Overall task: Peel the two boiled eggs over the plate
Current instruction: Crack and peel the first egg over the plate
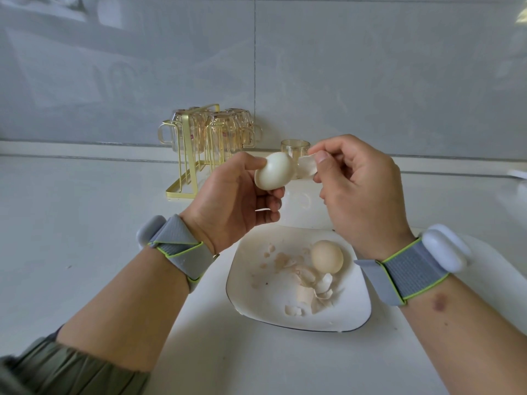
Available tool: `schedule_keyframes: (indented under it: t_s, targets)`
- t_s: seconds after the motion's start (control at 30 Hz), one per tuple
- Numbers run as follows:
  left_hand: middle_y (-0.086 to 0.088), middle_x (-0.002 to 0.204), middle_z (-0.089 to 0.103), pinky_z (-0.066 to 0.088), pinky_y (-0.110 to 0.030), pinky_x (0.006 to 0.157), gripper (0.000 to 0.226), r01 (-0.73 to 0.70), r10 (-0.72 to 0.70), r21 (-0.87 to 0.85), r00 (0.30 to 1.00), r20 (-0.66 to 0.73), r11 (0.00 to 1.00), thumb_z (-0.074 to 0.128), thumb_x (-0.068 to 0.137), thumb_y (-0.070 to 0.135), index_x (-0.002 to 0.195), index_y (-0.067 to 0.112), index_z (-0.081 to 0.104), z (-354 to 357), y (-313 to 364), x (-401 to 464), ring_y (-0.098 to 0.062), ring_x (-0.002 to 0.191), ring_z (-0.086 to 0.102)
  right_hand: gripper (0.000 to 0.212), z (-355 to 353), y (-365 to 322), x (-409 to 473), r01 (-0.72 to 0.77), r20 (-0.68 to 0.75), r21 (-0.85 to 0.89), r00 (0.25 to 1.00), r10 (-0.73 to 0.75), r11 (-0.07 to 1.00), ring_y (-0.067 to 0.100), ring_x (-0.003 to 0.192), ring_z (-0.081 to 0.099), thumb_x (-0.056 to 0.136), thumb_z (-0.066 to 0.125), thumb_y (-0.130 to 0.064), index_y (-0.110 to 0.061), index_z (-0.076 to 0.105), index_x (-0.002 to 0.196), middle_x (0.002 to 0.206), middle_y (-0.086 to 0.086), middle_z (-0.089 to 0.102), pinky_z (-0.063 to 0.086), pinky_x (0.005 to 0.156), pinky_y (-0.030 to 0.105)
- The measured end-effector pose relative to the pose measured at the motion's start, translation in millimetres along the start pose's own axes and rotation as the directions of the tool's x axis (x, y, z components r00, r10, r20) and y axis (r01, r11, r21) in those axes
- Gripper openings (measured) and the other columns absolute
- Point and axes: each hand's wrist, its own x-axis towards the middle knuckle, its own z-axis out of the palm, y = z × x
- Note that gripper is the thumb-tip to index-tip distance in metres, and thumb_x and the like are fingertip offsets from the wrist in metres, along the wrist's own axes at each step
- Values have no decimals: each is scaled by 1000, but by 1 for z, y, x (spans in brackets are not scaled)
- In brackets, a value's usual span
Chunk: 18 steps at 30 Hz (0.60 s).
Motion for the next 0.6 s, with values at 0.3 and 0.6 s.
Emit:
schedule_keyframes:
  t_s: [0.3, 0.6]
  targets:
    - [-8, 70, 51, 43, -31, 60, 44, -3, 3, -38, 1000, 7, 999, 41, 80, 32, 105, 2, 61, 2, 3, -1, -20, 60, 45, 24, -3, -6, -1, -44, 32, 85, 999, 42, 995, 24, 52, 47, 96, 54, -18, -12, 73, 82, 52, 13, 51, 37, 50, 31]
    - [-8, 72, 56, 45, -34, 61, 38, -8, 13, 54, 996, -83, 999, 54, 76, 25, 105, 2, 60, 5, 0, -2, -21, 59, 49, 34, -2, -14, -3, -47, 201, 76, 979, 31, 996, 24, 74, 62, 94, 48, -19, -19, 61, 125, 99, 2, 61, 52, 73, 41]
